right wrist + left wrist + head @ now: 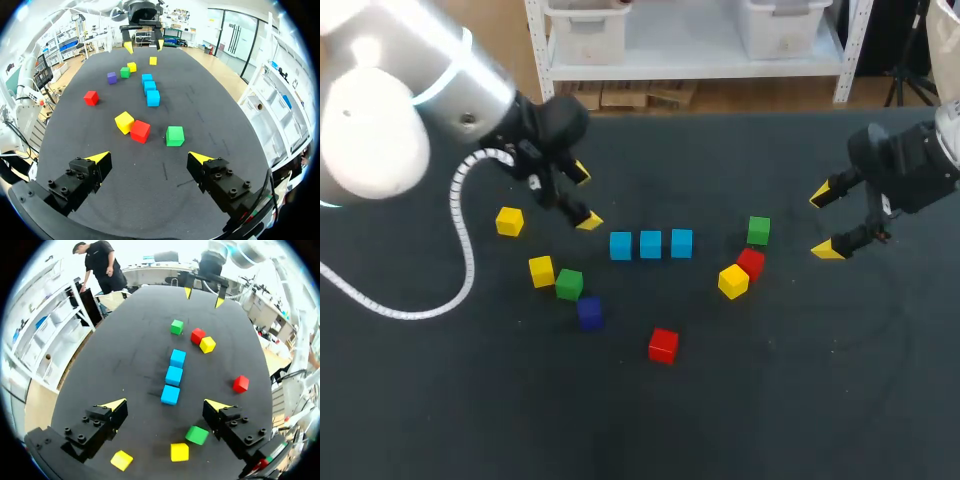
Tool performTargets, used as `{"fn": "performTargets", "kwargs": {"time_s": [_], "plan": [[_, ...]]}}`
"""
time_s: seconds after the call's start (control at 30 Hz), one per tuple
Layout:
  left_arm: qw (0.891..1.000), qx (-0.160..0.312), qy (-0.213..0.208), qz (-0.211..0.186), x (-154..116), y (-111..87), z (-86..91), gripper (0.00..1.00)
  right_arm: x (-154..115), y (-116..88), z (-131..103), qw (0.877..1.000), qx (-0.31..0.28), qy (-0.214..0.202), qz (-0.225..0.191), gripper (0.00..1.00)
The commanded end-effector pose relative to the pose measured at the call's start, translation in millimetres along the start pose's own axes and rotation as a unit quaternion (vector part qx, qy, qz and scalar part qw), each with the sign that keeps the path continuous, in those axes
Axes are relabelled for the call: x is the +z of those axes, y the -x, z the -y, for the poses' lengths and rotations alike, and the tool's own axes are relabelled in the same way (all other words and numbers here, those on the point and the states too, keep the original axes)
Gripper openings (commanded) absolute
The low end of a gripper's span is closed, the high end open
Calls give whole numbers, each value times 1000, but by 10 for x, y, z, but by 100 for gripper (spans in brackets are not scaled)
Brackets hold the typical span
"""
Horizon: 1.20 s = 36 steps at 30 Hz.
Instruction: Place the blue cubes, place green cubes on the blue cubes, place the yellow cubes on the green cubes, then place the red cubes on the yellow cubes, and place purple cube on the red cubes.
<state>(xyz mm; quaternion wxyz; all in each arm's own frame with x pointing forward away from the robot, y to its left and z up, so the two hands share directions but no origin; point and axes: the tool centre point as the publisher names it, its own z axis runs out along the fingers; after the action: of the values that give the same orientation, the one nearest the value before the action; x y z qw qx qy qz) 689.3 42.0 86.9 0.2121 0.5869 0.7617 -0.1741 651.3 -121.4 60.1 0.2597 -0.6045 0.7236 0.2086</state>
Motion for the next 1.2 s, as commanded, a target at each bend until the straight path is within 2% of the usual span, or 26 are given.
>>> {"fn": "performTargets", "kwargs": {"time_s": [0.03, 0.2, 0.33, 0.43, 0.53, 0.6, 1.2], "plan": [[1000, -13, 10, 19, -313, -131, 98, 100, 9, -4, 7, 1000, 0, 0, 1, 100], [999, -45, 3, 23, -410, -290, 97, 100, 9, -4, 7, 1000, 0, 0, 1, 100], [998, -56, 9, 21, -488, -410, 104, 100, 9, -4, 7, 1000, 0, 0, 1, 100], [998, -61, 9, 34, -593, -453, 113, 100, 9, -4, 7, 1000, 0, 0, 1, 100], [996, -71, 11, 49, -725, -450, 110, 100, 9, -4, 7, 1000, 0, 0, 1, 100], [990, -108, -6, 86, -909, -412, 90, 100, 9, -4, 7, 1000, 0, 0, 1, 100], [990, -108, -6, 86, -909, -412, 90, 100, 9, -4, 7, 1000, 0, 0, 1, 100]]}}
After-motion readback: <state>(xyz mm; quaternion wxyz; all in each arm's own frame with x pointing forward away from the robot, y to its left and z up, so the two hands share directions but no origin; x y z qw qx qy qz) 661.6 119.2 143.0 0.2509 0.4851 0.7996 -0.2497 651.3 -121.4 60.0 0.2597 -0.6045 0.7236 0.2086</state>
